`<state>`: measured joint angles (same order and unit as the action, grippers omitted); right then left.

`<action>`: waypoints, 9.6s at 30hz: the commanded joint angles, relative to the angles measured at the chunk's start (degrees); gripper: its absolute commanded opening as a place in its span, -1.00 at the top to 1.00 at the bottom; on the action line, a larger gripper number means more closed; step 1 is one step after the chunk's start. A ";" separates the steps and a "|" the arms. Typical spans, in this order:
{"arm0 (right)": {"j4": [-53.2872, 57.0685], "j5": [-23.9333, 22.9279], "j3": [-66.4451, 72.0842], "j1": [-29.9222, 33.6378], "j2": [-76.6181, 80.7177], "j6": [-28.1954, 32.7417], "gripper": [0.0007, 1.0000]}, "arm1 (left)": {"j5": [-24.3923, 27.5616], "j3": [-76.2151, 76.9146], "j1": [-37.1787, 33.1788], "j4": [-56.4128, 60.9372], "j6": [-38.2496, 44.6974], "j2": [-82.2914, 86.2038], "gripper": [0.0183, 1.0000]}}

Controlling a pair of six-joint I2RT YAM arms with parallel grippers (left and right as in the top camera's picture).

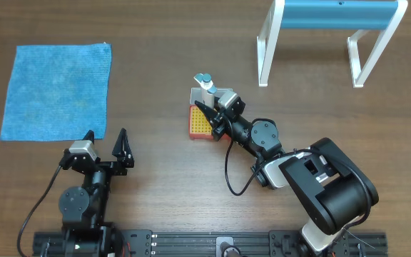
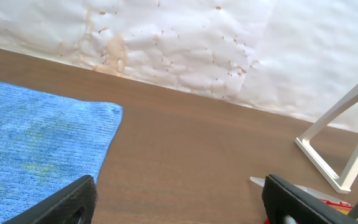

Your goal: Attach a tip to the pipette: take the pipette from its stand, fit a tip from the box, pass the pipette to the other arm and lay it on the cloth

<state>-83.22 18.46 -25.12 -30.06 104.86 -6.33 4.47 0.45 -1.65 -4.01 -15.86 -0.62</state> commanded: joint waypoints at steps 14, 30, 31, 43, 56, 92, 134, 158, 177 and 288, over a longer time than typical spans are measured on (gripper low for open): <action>-0.63 1.73 -0.98 0.68 -1.64 1.03 0.84 | -0.68 -0.13 0.22 -0.33 0.52 0.42 -0.72; -0.57 5.14 -0.98 0.63 -1.79 1.03 0.84 | -0.68 -0.13 0.22 -0.33 0.52 0.42 -0.71; -0.57 5.16 -0.98 0.63 -1.79 1.01 0.84 | -0.68 -0.13 0.22 -0.33 0.52 0.42 -0.71; 2.34 5.18 -0.98 0.61 -1.77 1.03 0.84 | -0.68 -0.13 0.22 -0.33 0.52 0.42 -0.71; 3.58 5.16 -1.81 0.63 -1.77 3.63 0.84 | -0.68 -0.13 0.22 -0.33 0.52 0.42 -0.71; 1.22 5.16 -1.36 0.09 -3.43 3.58 0.84 | -0.68 -0.13 0.22 -0.33 0.52 0.42 -0.71; 83.65 18.49 -26.84 -5.33 -38.95 -23.39 0.84 | 38.88 19.06 0.13 23.56 -54.71 -22.91 -0.71; 79.47 24.28 -26.84 -5.33 -38.97 -22.51 0.83 | 81.50 53.79 10.62 38.56 -43.63 -71.17 0.98; 131.25 32.61 -26.86 46.86 -73.40 -13.49 -0.65 | 48.13 55.93 -7.93 -6.16 -14.10 -99.08 0.99; 150.38 -6.47 -17.25 46.75 -103.06 -4.50 -0.94 | 3.04 7.78 0.35 -14.08 10.27 -0.13 -0.99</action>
<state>67.33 12.27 -42.48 16.56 2.09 -11.60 9.89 10.39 -3.49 -18.98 -5.30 -1.61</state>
